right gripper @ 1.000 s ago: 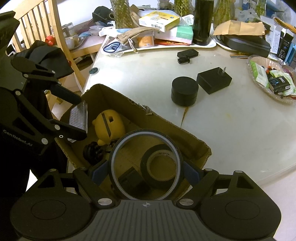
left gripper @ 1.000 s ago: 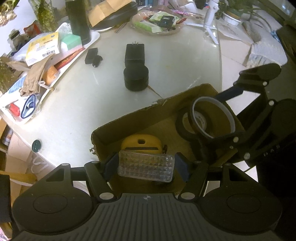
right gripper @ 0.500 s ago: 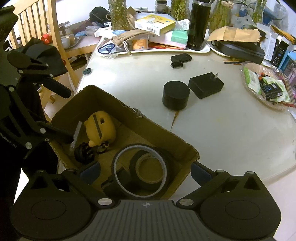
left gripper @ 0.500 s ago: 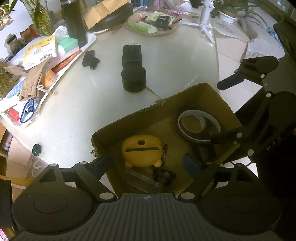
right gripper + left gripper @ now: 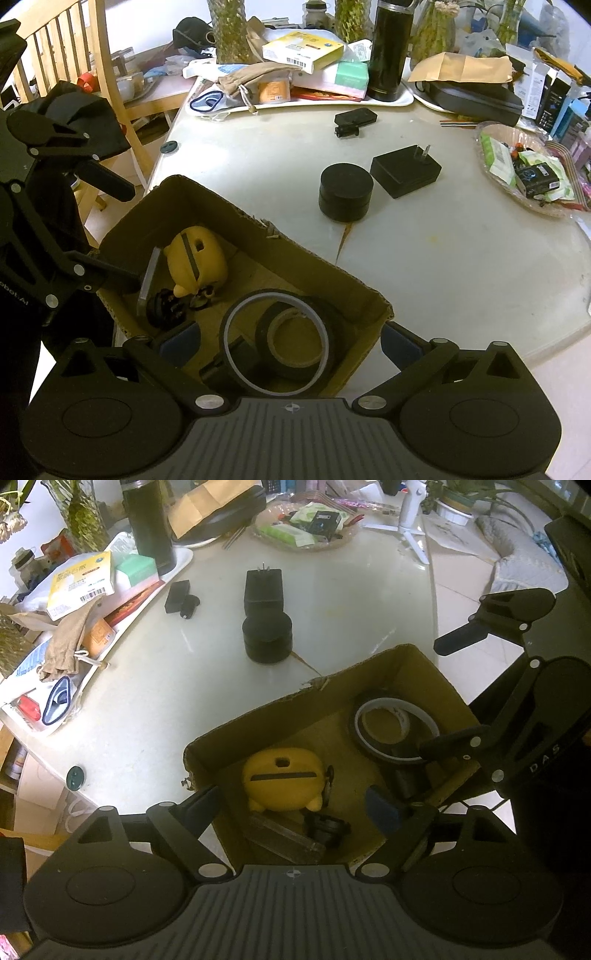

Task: Organize rigid objects
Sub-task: 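Withdraw both tools from the box back over the table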

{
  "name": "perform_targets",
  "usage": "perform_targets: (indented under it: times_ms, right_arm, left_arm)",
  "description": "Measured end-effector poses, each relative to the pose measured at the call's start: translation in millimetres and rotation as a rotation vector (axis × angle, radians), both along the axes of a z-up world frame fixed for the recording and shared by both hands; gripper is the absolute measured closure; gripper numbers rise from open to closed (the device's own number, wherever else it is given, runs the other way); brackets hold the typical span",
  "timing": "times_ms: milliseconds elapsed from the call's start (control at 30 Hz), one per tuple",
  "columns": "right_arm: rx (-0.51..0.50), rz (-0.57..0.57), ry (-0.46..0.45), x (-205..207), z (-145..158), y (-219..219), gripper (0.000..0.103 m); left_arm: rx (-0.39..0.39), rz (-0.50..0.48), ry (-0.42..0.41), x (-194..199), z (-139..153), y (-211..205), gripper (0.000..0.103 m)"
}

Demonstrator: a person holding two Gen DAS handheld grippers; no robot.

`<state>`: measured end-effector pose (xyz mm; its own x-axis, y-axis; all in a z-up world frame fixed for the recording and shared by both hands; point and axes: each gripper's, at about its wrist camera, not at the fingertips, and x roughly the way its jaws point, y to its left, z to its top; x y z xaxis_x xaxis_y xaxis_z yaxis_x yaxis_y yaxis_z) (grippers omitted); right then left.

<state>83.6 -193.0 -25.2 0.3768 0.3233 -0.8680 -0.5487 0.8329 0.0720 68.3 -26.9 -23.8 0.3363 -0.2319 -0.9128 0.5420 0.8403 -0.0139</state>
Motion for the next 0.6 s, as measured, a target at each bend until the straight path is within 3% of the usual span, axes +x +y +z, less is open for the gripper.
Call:
perform_targets:
  times_ms: [600]
  right_arm:
    - [0.025,-0.045,-0.012,2.9,2.5,-7.2,0.000]
  left_arm:
    - [0.004,0.042,-0.028,3.6,2.4,0.9,0.017]
